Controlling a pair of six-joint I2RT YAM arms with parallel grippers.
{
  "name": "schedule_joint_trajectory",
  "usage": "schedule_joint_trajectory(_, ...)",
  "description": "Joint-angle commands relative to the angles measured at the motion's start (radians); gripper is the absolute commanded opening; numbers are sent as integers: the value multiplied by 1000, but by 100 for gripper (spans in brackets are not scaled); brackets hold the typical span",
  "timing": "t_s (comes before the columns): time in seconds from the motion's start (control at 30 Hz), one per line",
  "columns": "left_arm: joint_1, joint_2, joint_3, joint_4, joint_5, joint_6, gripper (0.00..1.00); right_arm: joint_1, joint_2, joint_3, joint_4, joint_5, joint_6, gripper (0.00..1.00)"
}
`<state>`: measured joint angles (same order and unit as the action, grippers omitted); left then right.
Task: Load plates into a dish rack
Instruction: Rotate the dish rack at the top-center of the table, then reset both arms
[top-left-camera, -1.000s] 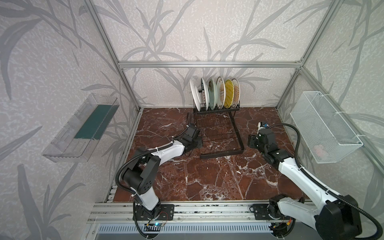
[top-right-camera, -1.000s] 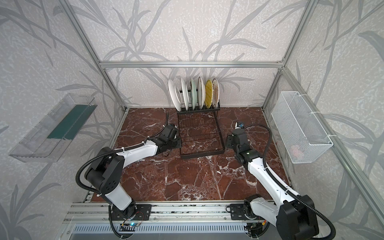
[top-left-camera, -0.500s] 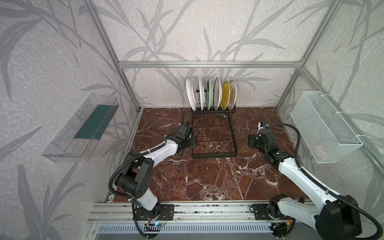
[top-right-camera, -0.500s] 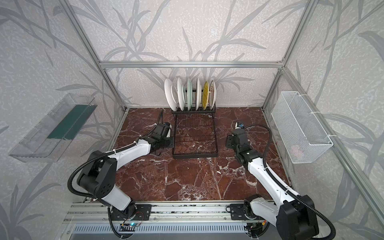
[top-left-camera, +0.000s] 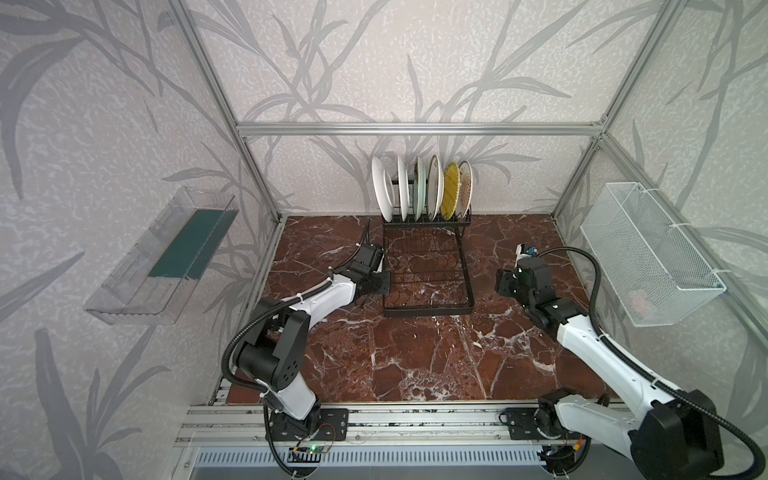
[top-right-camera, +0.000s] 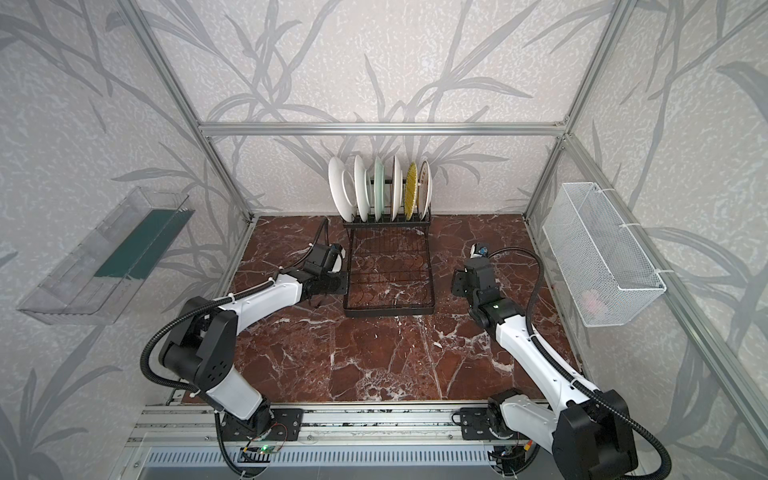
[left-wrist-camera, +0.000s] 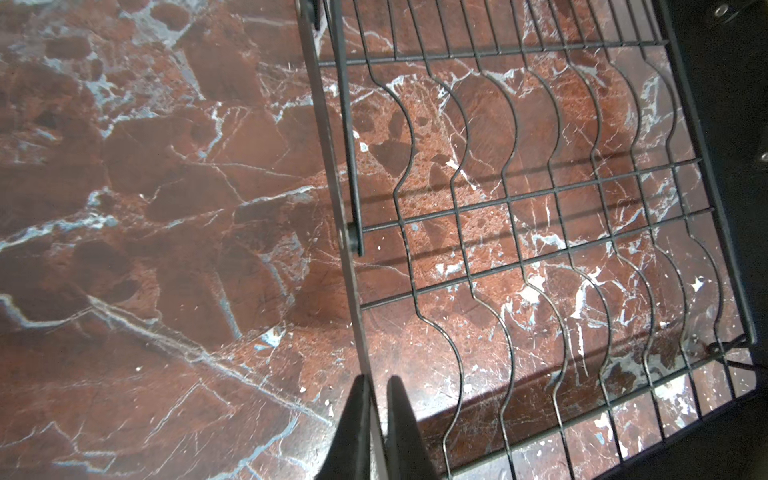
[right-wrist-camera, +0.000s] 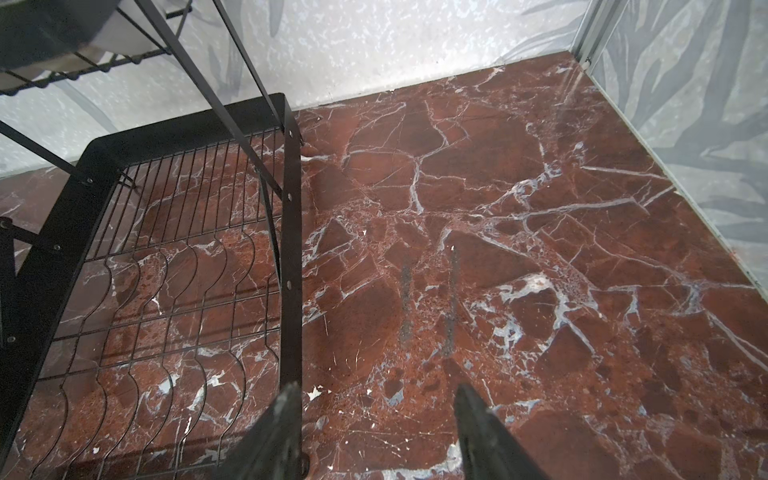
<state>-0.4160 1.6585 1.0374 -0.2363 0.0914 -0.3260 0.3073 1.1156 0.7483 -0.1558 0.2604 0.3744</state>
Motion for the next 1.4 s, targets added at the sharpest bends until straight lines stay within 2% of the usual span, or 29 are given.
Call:
schedule_joint_trajectory(0.0,4,22,27,-47,10,14,11,-4,-14,-8,-9,5,8,60)
schedule_joint_trajectory(0.4,5,-65,20,-57,-87,1,12,-11,-21,-10,-13,7,6,60)
schedule_joint_trajectory(0.53,5,-105,9,-60,-103,12,28,-14,-22,-12,-13,5,5,59)
schedule_joint_trajectory(0.87,6,-221,-9,-79,-203,14,48,-23,-47,-22,-18,19,4,61)
schedule_joint_trajectory(1.0,11,-271,-16,-77,-243,20,62,-33,-55,-23,-30,27,18,68)
schedule_joint_trajectory(1.03,13,-284,-20,-77,-255,22,76,-35,-57,-20,-35,30,19,71)
schedule_joint_trajectory(1.07,14,-295,-22,-77,-265,25,96,-37,-62,-20,-39,31,20,77)
schedule_joint_trajectory(1.1,17,-305,-23,-78,-275,28,99,-39,-64,-21,-41,33,20,85)
schedule_joint_trajectory(1.13,18,-315,-26,-80,-286,31,99,-40,-69,-23,-42,34,19,97)
schedule_joint_trajectory(1.17,20,-325,-29,-81,-299,33,99,-42,-73,-25,-41,33,15,99)
schedule_joint_trajectory(1.37,33,-378,-60,-70,-345,46,99,-50,-86,-31,-40,30,0,99)
